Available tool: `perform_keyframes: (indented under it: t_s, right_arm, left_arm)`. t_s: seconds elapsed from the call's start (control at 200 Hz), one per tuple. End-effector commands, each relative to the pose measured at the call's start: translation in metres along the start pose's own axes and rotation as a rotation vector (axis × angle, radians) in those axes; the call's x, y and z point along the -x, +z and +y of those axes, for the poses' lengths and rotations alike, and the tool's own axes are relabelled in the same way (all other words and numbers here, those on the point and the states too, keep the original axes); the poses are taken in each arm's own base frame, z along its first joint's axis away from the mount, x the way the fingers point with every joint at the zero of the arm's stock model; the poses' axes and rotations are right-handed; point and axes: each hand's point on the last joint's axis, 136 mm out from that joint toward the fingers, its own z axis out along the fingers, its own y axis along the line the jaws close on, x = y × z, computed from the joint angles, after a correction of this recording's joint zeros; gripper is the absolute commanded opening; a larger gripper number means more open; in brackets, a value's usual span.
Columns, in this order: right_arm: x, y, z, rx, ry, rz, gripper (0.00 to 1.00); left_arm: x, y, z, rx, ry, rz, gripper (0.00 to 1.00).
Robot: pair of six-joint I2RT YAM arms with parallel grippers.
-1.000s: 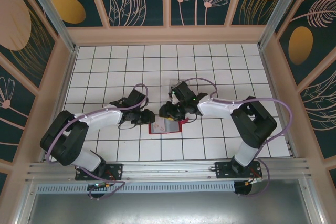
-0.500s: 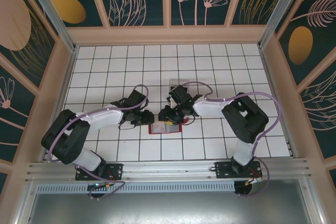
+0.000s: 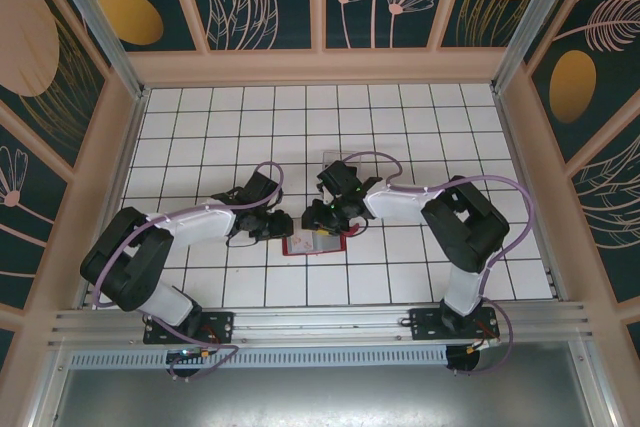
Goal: Take the credit cards out of the card holder
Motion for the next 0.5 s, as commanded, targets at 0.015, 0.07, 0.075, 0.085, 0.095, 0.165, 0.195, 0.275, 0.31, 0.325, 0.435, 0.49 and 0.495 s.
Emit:
perform_keyframes:
  t_s: [0.015, 0.07, 0.075, 0.085, 0.095, 0.165, 0.195, 0.275, 0.31, 0.325, 0.435, 0.49, 0.495]
  right_arm:
    - [0.002, -0.011, 0.021, 0.055, -0.032, -0.017, 0.40]
    - [0.001, -0.010, 0.024, 0.069, -0.034, -0.009, 0.40]
    - [0.001, -0.010, 0.024, 0.071, -0.034, -0.009, 0.40]
    - [0.001, -0.010, 0.025, 0.073, -0.035, -0.008, 0.40]
    - [0.001, -0.009, 0.025, 0.074, -0.034, -0.006, 0.40]
    - [0.001, -0.008, 0.027, 0.079, -0.035, -0.003, 0.40]
    - [0.001, -0.008, 0.027, 0.082, -0.036, -0.002, 0.40]
    - [0.000, -0.008, 0.030, 0.091, -0.038, 0.000, 0.40]
    - [0.001, -0.008, 0.030, 0.091, -0.037, -0.001, 0.40]
    - [0.001, -0.008, 0.030, 0.090, -0.038, -0.002, 0.40]
    - [0.000, -0.007, 0.030, 0.088, -0.039, 0.001, 0.40]
    - [0.000, -0.006, 0.029, 0.087, -0.037, 0.004, 0.40]
    - [0.000, -0.006, 0.029, 0.087, -0.038, 0.003, 0.40]
  left_arm:
    - [-0.002, 0.002, 0.004, 0.027, 0.020, 0.007, 0.32]
    - [-0.002, 0.002, 0.004, 0.031, 0.018, 0.008, 0.32]
    - [-0.002, 0.002, 0.004, 0.030, 0.020, 0.008, 0.32]
    - [-0.002, 0.002, 0.004, 0.030, 0.021, 0.007, 0.32]
    - [-0.001, 0.002, 0.004, 0.030, 0.020, 0.007, 0.32]
    - [-0.001, 0.002, 0.003, 0.028, 0.021, 0.006, 0.32]
    - [0.000, 0.001, 0.003, 0.028, 0.022, 0.005, 0.32]
    - [0.000, 0.001, 0.002, 0.028, 0.023, 0.006, 0.32]
    - [0.000, 0.001, 0.002, 0.029, 0.024, 0.007, 0.32]
    - [0.000, 0.001, 0.002, 0.028, 0.024, 0.007, 0.32]
    - [0.000, 0.002, 0.003, 0.032, 0.024, 0.009, 0.32]
    - [0.000, 0.002, 0.003, 0.032, 0.025, 0.009, 0.32]
    - [-0.001, 0.002, 0.003, 0.032, 0.025, 0.009, 0.32]
